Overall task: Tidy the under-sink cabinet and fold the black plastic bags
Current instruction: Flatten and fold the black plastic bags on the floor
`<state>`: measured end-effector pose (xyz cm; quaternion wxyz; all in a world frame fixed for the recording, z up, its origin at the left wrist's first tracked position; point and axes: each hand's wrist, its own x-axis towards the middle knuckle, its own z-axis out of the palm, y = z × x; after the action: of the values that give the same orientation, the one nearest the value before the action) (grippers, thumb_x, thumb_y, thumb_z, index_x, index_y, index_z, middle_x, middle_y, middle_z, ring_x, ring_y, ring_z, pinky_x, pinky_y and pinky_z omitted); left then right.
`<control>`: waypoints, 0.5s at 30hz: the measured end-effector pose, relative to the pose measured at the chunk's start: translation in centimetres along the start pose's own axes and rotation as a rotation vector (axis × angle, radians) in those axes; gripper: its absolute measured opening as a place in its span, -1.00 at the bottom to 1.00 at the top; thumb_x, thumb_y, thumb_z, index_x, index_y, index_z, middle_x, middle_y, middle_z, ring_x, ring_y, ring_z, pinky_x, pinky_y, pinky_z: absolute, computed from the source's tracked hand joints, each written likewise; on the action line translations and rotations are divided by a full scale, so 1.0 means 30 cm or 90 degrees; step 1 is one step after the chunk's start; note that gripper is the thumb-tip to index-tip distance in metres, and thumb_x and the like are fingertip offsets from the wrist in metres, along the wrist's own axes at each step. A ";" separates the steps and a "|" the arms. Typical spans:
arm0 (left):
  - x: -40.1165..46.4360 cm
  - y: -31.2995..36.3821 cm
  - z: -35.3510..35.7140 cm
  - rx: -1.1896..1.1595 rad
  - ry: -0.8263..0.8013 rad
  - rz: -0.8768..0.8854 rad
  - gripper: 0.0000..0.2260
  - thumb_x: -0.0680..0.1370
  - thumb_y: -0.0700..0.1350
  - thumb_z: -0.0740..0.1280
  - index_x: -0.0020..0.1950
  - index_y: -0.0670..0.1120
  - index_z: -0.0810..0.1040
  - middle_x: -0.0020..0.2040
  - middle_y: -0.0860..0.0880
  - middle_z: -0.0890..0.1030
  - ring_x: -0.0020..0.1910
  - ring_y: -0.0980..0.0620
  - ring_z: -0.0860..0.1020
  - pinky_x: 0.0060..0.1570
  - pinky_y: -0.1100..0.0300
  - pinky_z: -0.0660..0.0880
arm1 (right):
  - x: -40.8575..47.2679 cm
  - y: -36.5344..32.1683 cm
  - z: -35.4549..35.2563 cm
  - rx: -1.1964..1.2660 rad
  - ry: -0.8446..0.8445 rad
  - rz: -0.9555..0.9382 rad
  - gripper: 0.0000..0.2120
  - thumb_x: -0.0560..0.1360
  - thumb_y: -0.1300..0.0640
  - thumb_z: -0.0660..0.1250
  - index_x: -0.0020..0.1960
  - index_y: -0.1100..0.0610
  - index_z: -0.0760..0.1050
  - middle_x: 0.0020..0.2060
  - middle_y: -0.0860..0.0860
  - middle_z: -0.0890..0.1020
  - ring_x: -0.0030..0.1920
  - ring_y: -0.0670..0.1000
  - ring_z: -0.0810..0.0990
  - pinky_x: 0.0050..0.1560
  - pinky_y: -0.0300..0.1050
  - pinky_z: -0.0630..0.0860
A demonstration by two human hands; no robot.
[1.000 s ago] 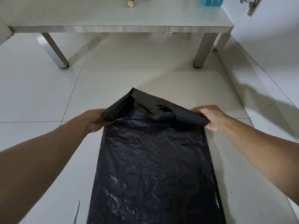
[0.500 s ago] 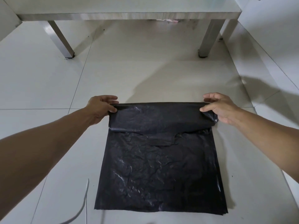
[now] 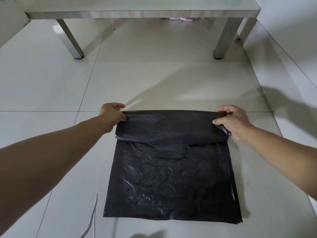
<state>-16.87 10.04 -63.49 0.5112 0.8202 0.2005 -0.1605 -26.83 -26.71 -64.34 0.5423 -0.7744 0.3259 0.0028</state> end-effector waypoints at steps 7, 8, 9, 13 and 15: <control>-0.059 -0.007 0.024 0.155 0.007 0.060 -0.54 0.41 -0.42 0.31 0.23 -0.06 0.57 -0.07 -0.08 0.55 -0.32 0.02 0.47 -0.34 0.28 0.42 | -0.042 0.025 0.011 -0.102 0.015 -0.033 -0.57 0.31 0.39 0.50 0.10 0.06 0.59 0.16 0.05 0.54 0.09 0.01 0.55 0.07 -0.13 0.51; -0.060 -0.009 0.022 0.160 0.010 0.062 -0.54 0.41 -0.42 0.31 0.24 -0.06 0.58 -0.05 -0.09 0.54 -0.30 0.01 0.48 -0.30 0.27 0.43 | -0.042 0.023 0.007 -0.107 0.012 -0.029 -0.57 0.31 0.39 0.49 0.12 0.08 0.60 0.13 0.05 0.54 -0.01 -0.04 0.55 0.04 -0.15 0.48; -0.060 -0.010 0.018 0.163 0.014 0.062 -0.53 0.41 -0.42 0.31 0.24 -0.05 0.58 -0.03 -0.09 0.54 -0.27 0.00 0.48 -0.24 0.25 0.44 | -0.042 0.023 0.003 -0.114 0.012 -0.029 -0.57 0.32 0.40 0.47 0.14 0.09 0.60 0.12 0.04 0.52 -0.11 -0.11 0.53 0.01 -0.17 0.45; -0.078 -0.026 0.016 0.177 0.021 0.058 -0.51 0.41 -0.41 0.34 0.28 -0.05 0.55 0.01 -0.09 0.51 -0.22 -0.01 0.49 -0.16 0.18 0.45 | -0.051 0.044 0.003 -0.144 0.012 -0.011 -0.57 0.34 0.40 0.45 0.15 0.08 0.58 0.18 0.03 0.53 -0.14 -0.06 0.53 -0.06 -0.19 0.45; -0.091 -0.034 0.021 0.189 0.029 0.068 -0.51 0.42 -0.40 0.32 0.30 -0.06 0.53 0.03 -0.09 0.50 -0.14 -0.06 0.50 -0.19 0.19 0.45 | -0.059 0.059 0.011 -0.171 0.016 -0.011 -0.58 0.33 0.38 0.45 0.13 0.06 0.57 0.23 0.05 0.53 0.01 0.03 0.55 -0.04 -0.18 0.45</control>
<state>-19.77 9.44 -63.27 0.3877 0.8995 0.1426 -0.1421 -29.00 -25.88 -65.33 0.4294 -0.8428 0.3228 0.0319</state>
